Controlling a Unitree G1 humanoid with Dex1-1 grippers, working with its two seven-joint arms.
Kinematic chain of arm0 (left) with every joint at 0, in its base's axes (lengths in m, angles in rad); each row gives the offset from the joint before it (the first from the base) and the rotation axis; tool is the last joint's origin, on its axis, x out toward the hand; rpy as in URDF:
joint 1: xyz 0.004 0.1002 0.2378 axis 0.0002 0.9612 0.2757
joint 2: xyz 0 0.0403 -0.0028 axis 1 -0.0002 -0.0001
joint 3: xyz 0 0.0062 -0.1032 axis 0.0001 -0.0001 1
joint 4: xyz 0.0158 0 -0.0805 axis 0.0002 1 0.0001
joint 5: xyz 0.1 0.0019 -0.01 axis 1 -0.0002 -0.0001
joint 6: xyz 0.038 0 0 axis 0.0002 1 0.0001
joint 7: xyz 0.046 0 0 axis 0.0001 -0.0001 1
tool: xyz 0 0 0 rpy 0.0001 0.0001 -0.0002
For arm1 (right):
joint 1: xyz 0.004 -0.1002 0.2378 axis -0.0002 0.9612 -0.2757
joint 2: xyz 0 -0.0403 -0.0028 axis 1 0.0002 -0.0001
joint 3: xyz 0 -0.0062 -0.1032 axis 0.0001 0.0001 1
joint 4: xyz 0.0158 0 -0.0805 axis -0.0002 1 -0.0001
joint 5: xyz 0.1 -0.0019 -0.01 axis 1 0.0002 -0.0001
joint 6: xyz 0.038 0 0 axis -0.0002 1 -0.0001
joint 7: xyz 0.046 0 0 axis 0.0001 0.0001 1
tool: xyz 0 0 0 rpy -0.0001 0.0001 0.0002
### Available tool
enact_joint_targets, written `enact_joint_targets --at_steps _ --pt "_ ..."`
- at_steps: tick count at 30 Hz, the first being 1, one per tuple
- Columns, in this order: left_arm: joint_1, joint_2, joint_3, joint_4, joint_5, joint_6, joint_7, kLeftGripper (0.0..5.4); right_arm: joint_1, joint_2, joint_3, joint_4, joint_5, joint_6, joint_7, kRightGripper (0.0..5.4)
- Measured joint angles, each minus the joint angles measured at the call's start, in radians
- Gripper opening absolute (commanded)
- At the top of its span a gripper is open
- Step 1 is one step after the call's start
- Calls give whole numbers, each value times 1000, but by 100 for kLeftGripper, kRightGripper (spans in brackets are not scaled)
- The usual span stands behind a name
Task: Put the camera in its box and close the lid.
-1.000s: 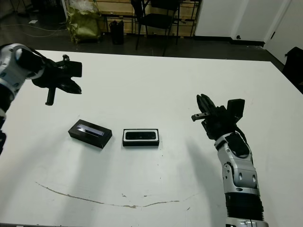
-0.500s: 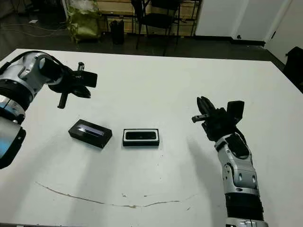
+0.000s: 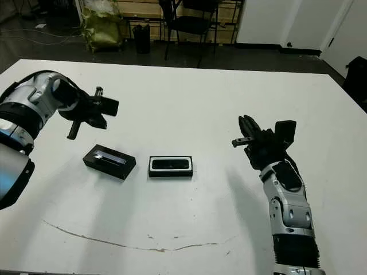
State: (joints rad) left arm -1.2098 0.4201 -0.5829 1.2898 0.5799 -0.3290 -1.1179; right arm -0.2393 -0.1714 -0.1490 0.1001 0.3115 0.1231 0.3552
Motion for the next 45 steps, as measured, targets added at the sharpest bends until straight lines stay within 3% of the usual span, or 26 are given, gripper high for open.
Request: enact_joint_targets --at_steps 9,22,37,45 --pt "31 -15 -17 6 34 -1 9 0 17 -4 1 -36 -16 26 -23 3" --pt "62 -26 -17 14 37 7 16 0 22 -17 0 -36 -9 24 -4 3" --pt "69 -24 -22 16 43 -16 5 0 25 -22 5 -86 -19 74 -38 3" --pt "70 -19 -21 16 44 -27 -34 0 25 -23 1 -65 -13 56 -23 3"
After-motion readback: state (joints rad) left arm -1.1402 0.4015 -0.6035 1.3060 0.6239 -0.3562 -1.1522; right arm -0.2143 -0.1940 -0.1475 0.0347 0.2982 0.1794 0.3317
